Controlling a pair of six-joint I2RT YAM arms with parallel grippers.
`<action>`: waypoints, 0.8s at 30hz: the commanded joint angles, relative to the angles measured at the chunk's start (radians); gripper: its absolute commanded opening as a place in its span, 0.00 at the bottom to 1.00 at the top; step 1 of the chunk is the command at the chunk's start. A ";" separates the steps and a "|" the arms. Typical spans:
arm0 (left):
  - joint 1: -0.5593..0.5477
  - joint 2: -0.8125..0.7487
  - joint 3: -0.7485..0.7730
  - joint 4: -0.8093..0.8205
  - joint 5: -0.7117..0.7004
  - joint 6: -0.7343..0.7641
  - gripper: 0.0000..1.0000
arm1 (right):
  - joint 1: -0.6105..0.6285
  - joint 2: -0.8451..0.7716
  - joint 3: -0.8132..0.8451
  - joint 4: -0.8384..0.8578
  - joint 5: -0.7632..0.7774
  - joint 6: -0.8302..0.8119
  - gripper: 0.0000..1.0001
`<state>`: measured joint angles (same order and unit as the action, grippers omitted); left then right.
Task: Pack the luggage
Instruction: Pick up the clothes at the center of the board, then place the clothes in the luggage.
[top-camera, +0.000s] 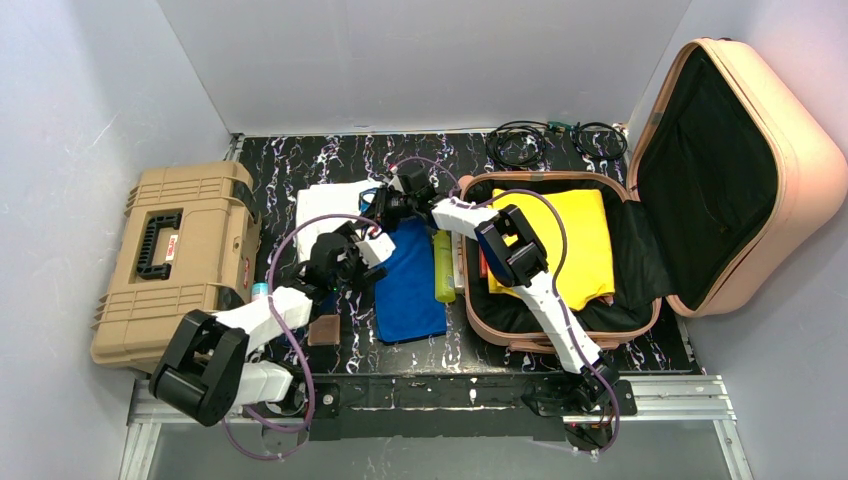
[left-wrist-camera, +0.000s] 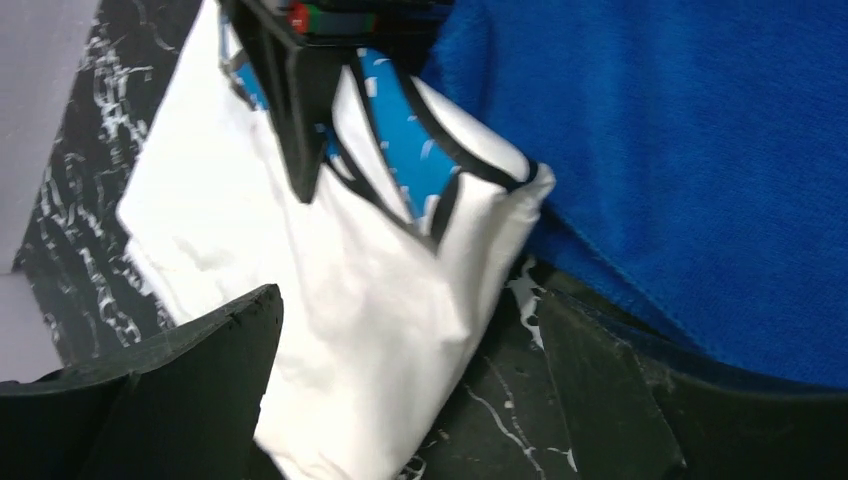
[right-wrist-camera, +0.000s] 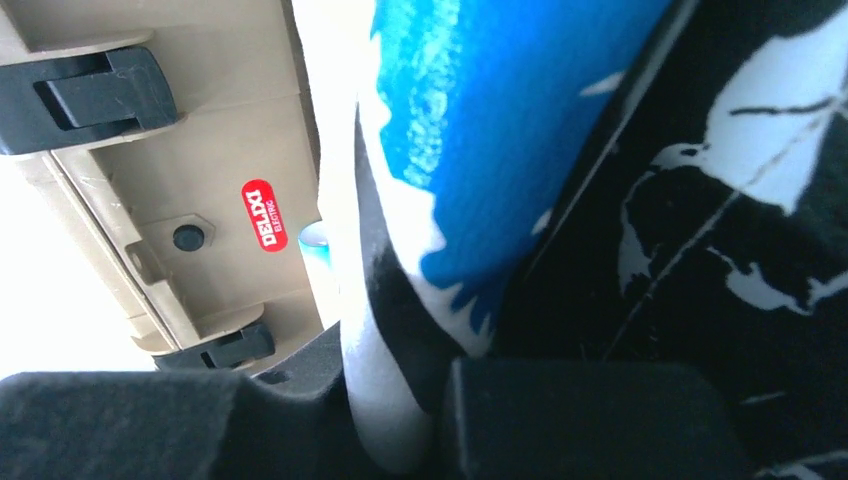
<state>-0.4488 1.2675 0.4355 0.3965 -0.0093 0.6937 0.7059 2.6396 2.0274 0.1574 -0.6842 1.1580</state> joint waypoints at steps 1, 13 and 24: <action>0.036 -0.078 0.076 -0.072 -0.063 -0.049 0.98 | -0.013 -0.087 0.085 -0.069 0.005 -0.117 0.01; 0.205 -0.143 0.283 -0.484 -0.114 -0.230 0.98 | -0.024 -0.307 0.081 -0.347 0.164 -0.323 0.01; 0.263 -0.205 0.290 -0.560 -0.124 -0.254 0.98 | -0.028 -0.516 -0.061 -0.389 0.139 -0.368 0.01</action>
<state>-0.1928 1.1000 0.7029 -0.1101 -0.1242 0.4667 0.6819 2.2391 1.9923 -0.2379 -0.5175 0.8349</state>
